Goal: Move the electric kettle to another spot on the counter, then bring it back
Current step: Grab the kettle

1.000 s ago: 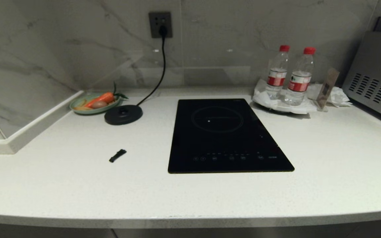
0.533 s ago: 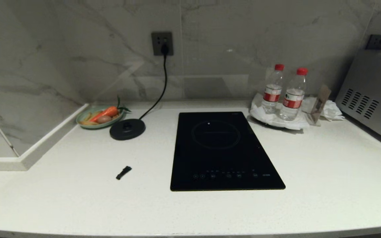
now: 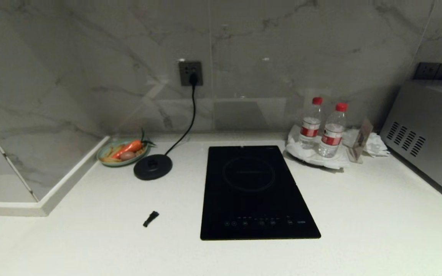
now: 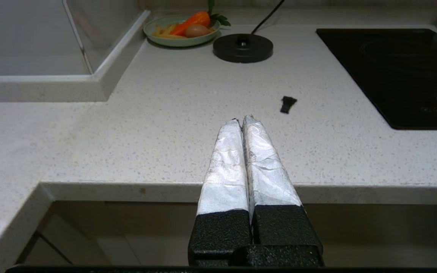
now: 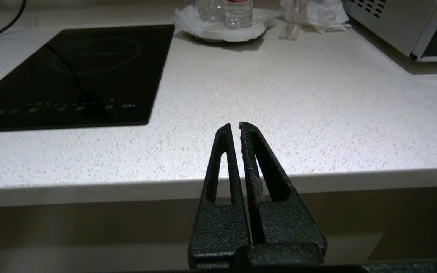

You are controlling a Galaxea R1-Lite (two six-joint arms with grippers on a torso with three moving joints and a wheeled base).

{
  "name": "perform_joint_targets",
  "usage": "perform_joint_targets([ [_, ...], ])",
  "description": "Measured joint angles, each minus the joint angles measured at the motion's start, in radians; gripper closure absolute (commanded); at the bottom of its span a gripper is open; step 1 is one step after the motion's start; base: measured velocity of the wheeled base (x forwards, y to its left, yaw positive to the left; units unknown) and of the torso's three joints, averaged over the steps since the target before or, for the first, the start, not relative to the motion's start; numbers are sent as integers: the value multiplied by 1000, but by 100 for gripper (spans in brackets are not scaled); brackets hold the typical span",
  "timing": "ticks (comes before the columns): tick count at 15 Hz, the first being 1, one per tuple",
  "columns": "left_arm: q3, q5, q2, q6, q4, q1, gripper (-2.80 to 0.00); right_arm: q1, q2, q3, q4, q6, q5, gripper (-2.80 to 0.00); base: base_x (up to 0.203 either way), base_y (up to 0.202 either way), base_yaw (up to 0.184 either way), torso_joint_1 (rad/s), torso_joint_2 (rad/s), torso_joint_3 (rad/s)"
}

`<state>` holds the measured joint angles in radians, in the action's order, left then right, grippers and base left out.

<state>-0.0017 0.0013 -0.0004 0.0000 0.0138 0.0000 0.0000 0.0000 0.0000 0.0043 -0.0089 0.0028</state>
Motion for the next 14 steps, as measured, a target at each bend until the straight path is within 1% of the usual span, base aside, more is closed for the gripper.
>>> perform_joint_targets([
  [4, 0, 0, 0, 0, 0, 0, 0, 0, 0, 0, 0, 0, 0, 0, 0, 0, 0, 155, -384, -237],
  [14, 0, 0, 0, 0, -2, 0, 0, 0, 0, 0, 0, 0, 0, 0, 0, 0, 0, 140, -340, -199],
])
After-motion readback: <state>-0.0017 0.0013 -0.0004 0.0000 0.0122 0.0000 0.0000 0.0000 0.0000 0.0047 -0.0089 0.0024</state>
